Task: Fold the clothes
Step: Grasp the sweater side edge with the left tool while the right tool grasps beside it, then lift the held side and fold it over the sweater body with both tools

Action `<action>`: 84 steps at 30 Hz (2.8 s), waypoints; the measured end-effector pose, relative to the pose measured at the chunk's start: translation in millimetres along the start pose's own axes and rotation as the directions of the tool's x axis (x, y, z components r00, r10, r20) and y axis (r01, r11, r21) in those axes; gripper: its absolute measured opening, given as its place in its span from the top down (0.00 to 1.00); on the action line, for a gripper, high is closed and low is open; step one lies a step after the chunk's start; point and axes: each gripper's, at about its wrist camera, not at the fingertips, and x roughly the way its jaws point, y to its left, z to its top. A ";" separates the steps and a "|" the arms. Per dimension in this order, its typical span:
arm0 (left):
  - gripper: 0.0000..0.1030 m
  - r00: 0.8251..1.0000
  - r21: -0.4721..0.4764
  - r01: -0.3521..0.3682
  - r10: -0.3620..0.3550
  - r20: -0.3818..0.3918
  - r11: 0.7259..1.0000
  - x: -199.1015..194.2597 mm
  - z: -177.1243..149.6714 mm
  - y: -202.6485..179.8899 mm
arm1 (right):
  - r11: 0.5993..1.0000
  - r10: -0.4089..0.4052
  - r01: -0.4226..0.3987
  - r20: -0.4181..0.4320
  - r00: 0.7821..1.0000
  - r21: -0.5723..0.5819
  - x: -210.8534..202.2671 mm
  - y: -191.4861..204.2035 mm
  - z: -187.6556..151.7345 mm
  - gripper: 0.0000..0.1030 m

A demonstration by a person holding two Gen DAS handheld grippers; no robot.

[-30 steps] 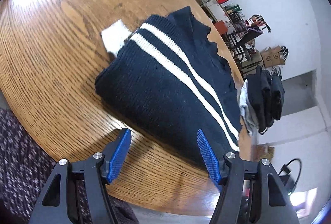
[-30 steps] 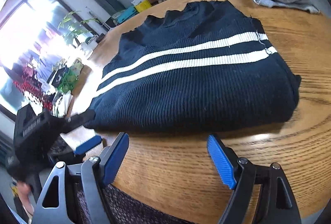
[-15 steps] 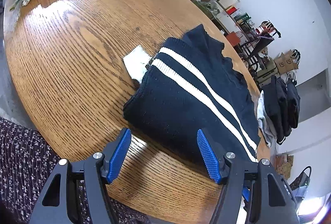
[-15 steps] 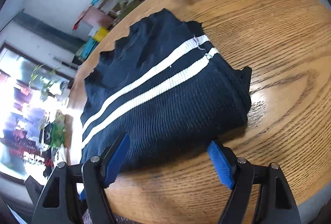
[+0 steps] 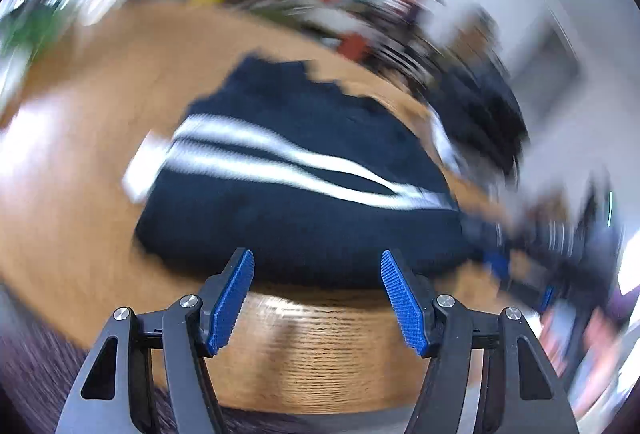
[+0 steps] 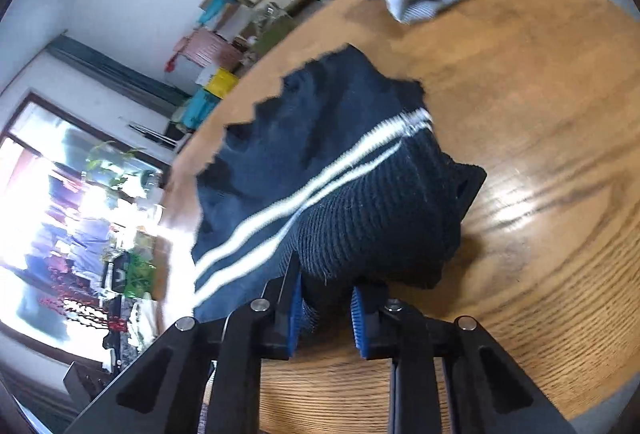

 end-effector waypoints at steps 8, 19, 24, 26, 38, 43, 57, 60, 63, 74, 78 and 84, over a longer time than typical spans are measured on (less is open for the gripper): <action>0.34 0.989 0.711 -0.139 0.139 0.058 0.689 36.0 -19.1 -82.1 | 0.998 0.058 -0.058 0.020 0.998 -0.004 -5.4 16.1 7.2 0.78; 0.34 0.937 0.792 -0.328 0.287 0.201 0.515 72.2 -27.0 -76.1 | 0.995 0.097 -0.098 0.010 0.995 0.028 -9.4 9.0 14.6 0.78; 0.64 0.944 0.638 -0.330 0.242 0.224 0.696 57.2 7.4 -52.2 | 0.996 0.087 -0.087 0.007 0.996 0.031 -11.2 4.5 12.4 0.78; 0.75 0.956 0.579 -0.292 0.225 0.188 0.761 55.9 20.0 -49.0 | 0.996 0.083 -0.083 0.002 0.997 0.038 -10.0 2.9 10.6 0.78; 0.77 0.976 0.494 -0.217 0.191 0.102 0.842 48.2 35.2 -47.2 | 0.942 0.188 -0.170 -0.034 0.982 0.290 6.0 -22.7 -14.1 0.49; 0.77 0.974 0.537 -0.226 0.203 0.103 0.813 47.5 27.2 -47.4 | 0.917 0.202 -0.188 -0.004 0.979 0.350 16.5 -32.7 -11.4 0.48; 0.77 0.968 0.558 -0.248 0.218 0.120 0.792 49.0 22.8 -50.3 | 0.858 0.201 -0.182 0.012 0.980 0.481 24.7 -60.2 -26.1 0.36; 0.77 0.969 0.560 -0.248 0.217 0.122 0.791 48.7 21.9 -49.1 | 0.855 0.174 -0.172 0.043 0.984 0.490 24.1 -59.3 -20.7 0.36; 0.77 0.969 0.573 -0.247 0.217 0.121 0.782 48.7 18.6 -48.5 | 0.847 0.164 -0.170 0.056 0.985 0.504 25.8 -60.0 -14.5 0.36; 0.73 0.962 0.690 -0.263 0.237 0.135 0.675 53.4 -5.8 -51.6 | 0.905 0.201 -0.218 0.086 0.976 0.364 3.2 -45.3 7.6 0.76; 0.68 0.940 0.772 -0.321 0.283 0.190 0.548 56.6 -27.3 -60.3 | 0.909 0.217 -0.240 0.103 0.971 0.341 -6.9 -31.7 18.2 0.76; 0.38 0.886 0.859 -0.425 0.326 0.330 0.286 59.5 -62.5 -68.2 | 0.914 0.216 -0.236 0.097 0.972 0.331 -5.2 -19.8 25.4 0.76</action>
